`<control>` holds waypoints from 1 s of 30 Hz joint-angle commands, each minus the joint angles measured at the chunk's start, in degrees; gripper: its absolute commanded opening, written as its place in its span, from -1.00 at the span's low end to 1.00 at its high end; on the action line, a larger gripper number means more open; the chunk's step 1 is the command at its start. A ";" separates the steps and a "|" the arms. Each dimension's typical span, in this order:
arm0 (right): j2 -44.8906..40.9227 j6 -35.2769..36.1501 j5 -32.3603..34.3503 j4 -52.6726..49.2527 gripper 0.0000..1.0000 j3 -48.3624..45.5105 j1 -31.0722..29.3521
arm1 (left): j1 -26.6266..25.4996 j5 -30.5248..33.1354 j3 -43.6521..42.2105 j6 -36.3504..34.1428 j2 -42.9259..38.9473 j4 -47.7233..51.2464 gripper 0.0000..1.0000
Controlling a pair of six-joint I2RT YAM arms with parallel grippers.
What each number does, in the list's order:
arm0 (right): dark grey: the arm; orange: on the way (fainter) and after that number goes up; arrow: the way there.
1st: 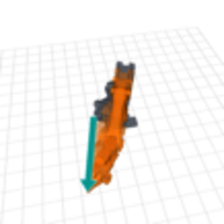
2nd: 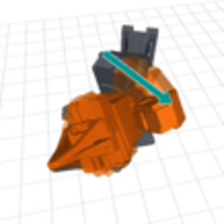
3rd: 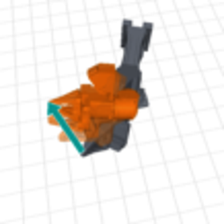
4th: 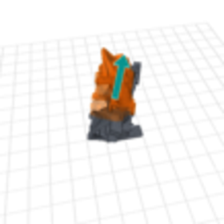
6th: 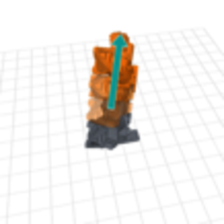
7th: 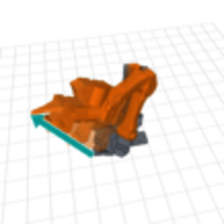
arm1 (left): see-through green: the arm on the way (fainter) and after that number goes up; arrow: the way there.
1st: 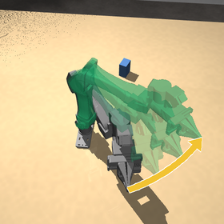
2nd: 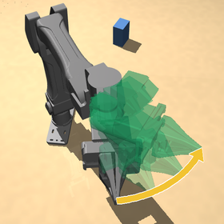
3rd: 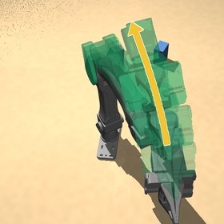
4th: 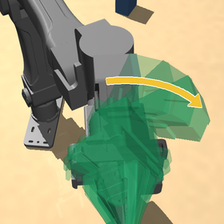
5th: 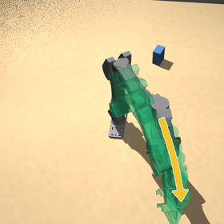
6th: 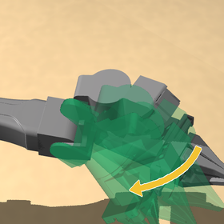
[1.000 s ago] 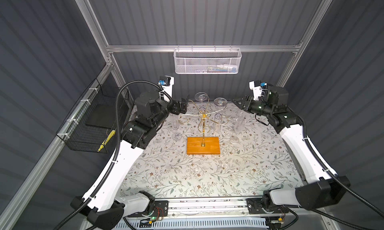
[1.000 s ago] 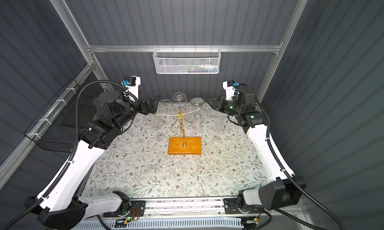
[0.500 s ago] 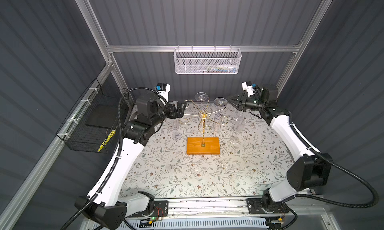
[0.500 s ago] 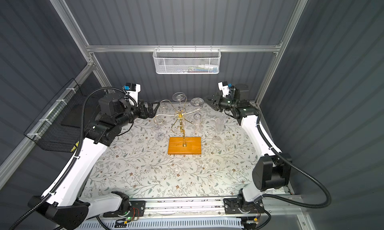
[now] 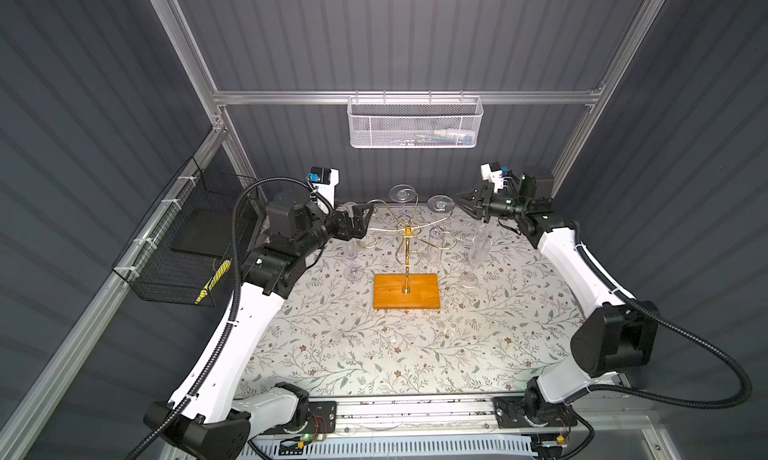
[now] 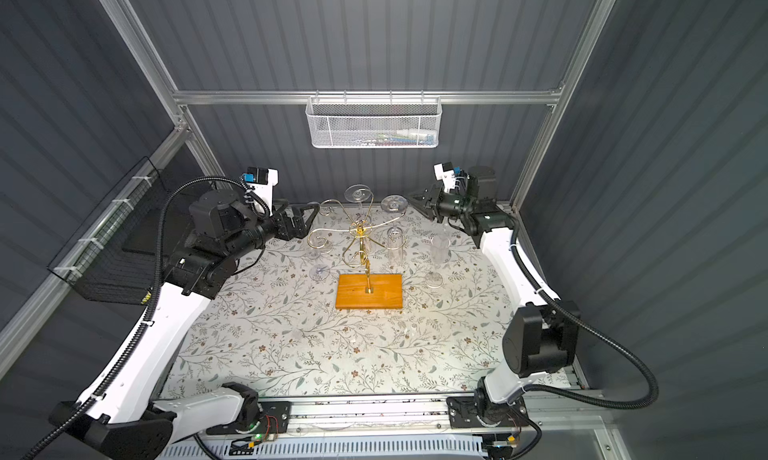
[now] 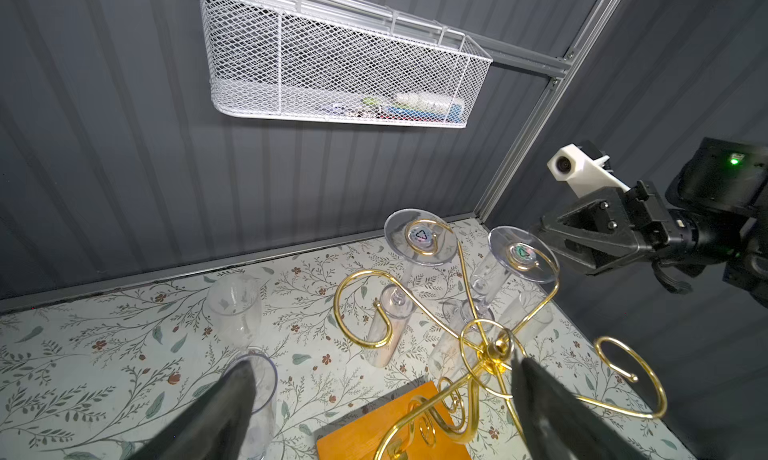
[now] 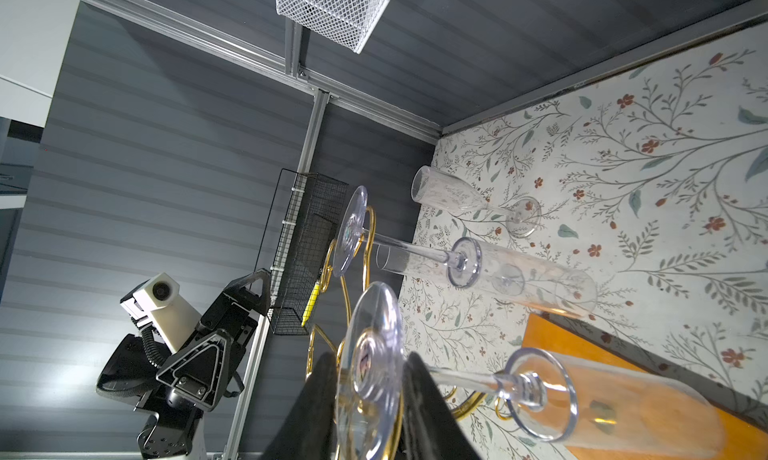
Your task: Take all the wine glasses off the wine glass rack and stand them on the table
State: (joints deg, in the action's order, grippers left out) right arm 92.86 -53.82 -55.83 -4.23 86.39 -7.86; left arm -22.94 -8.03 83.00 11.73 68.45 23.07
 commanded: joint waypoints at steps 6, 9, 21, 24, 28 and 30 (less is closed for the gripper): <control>1.84 0.28 -1.55 0.27 -0.41 2.20 -0.14 | 0.00 -0.36 -0.82 -0.39 -1.65 -1.05 0.97; 2.15 0.54 -1.56 -0.33 -0.46 2.46 -0.16 | 0.04 -0.47 -0.82 -0.43 -1.72 -1.15 0.97; 2.68 0.24 -1.91 -0.78 -0.61 3.67 -0.40 | 0.00 0.12 -1.00 -1.09 -2.15 -0.23 0.97; 2.78 0.45 -1.87 -1.17 -0.61 3.61 -0.47 | 0.00 0.12 -1.00 -1.05 -2.13 -0.22 0.97; 2.93 0.56 -2.08 -1.57 -0.62 3.66 -0.50 | 0.00 -0.14 -1.00 -1.10 -2.09 -0.25 0.97; 2.94 0.65 -2.13 -1.66 -0.62 3.69 -0.63 | 0.00 -0.24 -0.97 -1.14 -2.10 -0.26 0.98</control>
State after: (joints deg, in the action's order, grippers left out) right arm 95.11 -53.80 -56.62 -5.32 88.58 -8.05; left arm -22.94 -7.99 82.41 11.64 67.70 22.94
